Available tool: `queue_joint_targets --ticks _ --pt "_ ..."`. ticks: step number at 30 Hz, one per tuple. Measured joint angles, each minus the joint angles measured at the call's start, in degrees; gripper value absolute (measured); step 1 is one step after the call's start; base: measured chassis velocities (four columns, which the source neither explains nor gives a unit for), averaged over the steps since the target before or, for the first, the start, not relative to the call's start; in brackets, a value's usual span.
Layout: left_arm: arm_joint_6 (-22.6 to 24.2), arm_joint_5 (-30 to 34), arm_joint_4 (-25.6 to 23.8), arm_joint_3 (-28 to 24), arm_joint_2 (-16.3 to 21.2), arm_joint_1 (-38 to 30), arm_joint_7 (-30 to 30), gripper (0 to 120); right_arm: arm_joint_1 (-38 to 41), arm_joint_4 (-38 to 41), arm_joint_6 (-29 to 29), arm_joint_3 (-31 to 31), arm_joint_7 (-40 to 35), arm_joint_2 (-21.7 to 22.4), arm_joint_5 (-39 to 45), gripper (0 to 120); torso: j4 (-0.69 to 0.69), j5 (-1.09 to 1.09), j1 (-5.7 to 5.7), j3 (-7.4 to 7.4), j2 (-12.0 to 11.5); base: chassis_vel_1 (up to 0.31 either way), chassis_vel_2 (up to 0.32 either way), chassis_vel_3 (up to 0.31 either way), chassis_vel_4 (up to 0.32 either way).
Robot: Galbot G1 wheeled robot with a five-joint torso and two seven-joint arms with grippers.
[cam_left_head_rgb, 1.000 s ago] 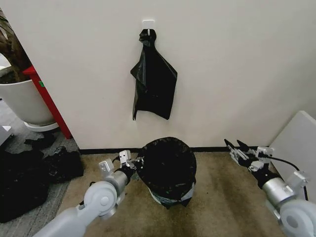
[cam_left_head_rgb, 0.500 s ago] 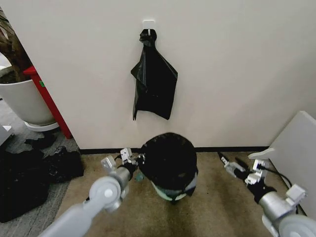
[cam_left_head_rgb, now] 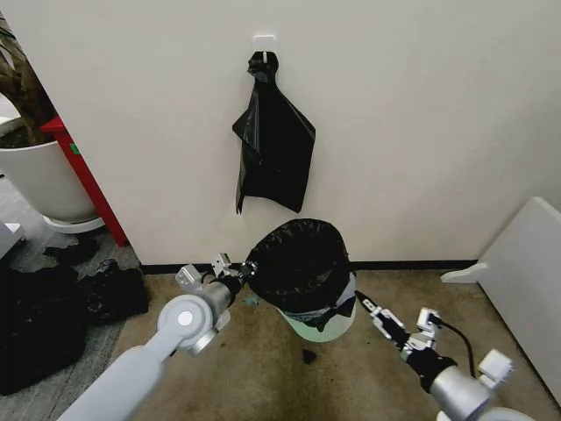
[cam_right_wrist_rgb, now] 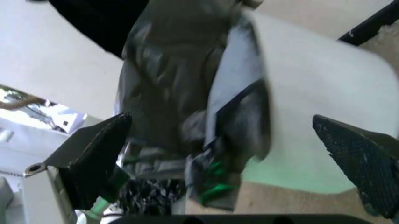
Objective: Place the garbage bag over the trash bin.
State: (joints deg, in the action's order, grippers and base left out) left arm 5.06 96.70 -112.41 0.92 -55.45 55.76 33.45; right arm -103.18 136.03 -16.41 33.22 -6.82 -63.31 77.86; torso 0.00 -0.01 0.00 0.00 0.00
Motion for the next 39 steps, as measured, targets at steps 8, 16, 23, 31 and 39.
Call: queue_joint_targets --ticks 8,16,23,31,39 --pt "-0.02 -0.13 -0.4 -0.14 -0.05 -0.24 -0.05 4 1.74 -1.04 0.02 -3.33 -3.71 0.2 -4.86 100 0.0 0.01 0.0 0.0 0.0 0.0 0.0 0.0 0.0" --pt "-0.02 0.41 -1.42 -0.17 0.1 -0.46 0.01 4 2.12 -4.25 0.38 -4.69 -6.48 0.03 -7.24 100 0.0 0.01 0.0 0.0 0.0 0.0 0.0 0.0 0.0" --pt "-0.03 1.51 -2.14 0.09 0.24 -0.73 0.38 4 1.39 -8.48 1.07 -3.78 -4.21 -0.16 -9.3 100 -0.01 0.01 0.0 0.0 0.0 0.0 0.0 0.0 0.0" --pt "0.0 2.32 -2.59 0.49 0.46 -0.86 0.67 4 0.49 -9.34 2.63 -2.78 -1.27 -0.16 -11.81 100 -0.01 0.02 0.0 0.0 0.0 0.0 0.0 0.0 0.0" --pt "0.52 -3.72 -1.85 -0.46 1.05 -0.69 -1.58 4 -3.94 -3.97 2.63 1.23 -0.53 -0.73 -10.62 100 -0.01 0.02 0.0 0.0 0.0 0.0 0.0 0.0 0.0"
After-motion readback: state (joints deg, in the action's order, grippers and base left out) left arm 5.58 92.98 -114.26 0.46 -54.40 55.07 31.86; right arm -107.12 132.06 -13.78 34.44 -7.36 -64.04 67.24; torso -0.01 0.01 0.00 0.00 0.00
